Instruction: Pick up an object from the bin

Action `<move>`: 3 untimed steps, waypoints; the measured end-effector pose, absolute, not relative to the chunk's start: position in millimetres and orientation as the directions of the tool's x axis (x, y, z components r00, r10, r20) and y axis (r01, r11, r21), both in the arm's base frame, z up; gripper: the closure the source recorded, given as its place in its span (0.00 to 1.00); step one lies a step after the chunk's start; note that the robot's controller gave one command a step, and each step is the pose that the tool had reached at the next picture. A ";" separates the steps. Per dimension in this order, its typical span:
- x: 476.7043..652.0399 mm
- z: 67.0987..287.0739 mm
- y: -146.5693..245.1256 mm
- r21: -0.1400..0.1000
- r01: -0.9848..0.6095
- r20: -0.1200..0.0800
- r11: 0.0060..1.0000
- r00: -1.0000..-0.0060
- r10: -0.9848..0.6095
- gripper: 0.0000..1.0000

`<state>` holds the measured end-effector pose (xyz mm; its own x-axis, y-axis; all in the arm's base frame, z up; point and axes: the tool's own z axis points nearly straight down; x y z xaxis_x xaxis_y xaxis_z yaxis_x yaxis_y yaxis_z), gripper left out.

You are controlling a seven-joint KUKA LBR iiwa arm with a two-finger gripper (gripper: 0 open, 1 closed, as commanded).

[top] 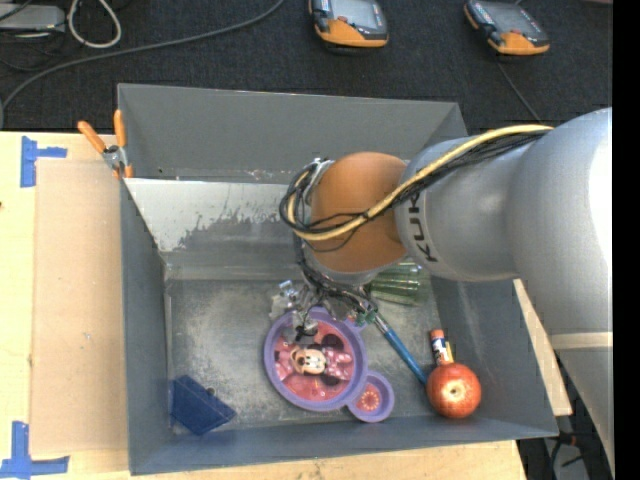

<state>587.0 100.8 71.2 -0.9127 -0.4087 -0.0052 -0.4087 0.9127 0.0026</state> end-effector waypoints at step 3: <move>587.6 100.7 101.4 0.004 -0.402 -0.009 0.916 -0.916 -0.402 1.00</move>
Offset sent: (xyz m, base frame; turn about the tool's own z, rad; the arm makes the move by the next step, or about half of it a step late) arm -0.0005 0.0003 0.0276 0.0020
